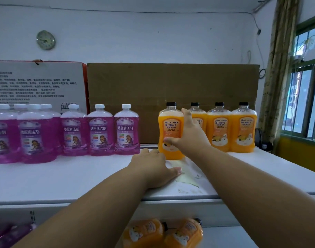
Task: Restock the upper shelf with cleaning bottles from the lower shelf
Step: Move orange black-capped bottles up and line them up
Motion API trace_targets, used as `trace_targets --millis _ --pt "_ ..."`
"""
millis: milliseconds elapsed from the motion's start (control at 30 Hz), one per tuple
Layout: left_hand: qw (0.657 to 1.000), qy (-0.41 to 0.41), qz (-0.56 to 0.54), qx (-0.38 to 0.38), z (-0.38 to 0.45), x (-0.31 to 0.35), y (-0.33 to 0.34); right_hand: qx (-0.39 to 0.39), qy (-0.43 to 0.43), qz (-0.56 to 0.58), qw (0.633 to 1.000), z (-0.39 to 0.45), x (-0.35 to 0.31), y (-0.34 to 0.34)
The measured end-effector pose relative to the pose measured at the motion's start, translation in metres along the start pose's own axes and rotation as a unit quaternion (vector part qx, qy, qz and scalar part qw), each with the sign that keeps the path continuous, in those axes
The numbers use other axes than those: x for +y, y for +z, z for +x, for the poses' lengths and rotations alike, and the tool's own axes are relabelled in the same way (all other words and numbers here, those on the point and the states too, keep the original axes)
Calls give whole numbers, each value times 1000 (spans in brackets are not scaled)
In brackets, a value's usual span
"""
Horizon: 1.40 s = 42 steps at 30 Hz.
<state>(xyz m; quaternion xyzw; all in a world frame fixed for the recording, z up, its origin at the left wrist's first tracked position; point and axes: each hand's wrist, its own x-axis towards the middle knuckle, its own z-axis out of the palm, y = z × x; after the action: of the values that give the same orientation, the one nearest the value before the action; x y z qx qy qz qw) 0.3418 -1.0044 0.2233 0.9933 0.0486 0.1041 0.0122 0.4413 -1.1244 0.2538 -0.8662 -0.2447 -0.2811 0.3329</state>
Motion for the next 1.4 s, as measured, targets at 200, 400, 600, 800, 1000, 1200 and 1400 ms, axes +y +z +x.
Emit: trace_targets --millis 200,400,600,800,1000,1200,1400 --pt "998 -1 -47 31 -16 7 -12 19 -48 -59 997 -18 2 -28" --pt "987 10 -122 108 -78 39 -17 68 -165 -42 983 -79 -9 -90" --pt "946 32 -120 300 -168 70 31 48 -201 44 977 -173 -6 -130" --pt "975 -13 -144 169 -229 82 121 -32 -207 85 974 -260 16 -116" --pt "984 -15 -165 66 -212 65 189 -88 -119 49 988 -289 45 -71" --pt "986 35 -160 -21 -141 41 223 -119 -31 -15 992 -285 59 -33" --pt "991 75 13 -114 -87 36 247 -109 43 -49 992 -287 74 -12"
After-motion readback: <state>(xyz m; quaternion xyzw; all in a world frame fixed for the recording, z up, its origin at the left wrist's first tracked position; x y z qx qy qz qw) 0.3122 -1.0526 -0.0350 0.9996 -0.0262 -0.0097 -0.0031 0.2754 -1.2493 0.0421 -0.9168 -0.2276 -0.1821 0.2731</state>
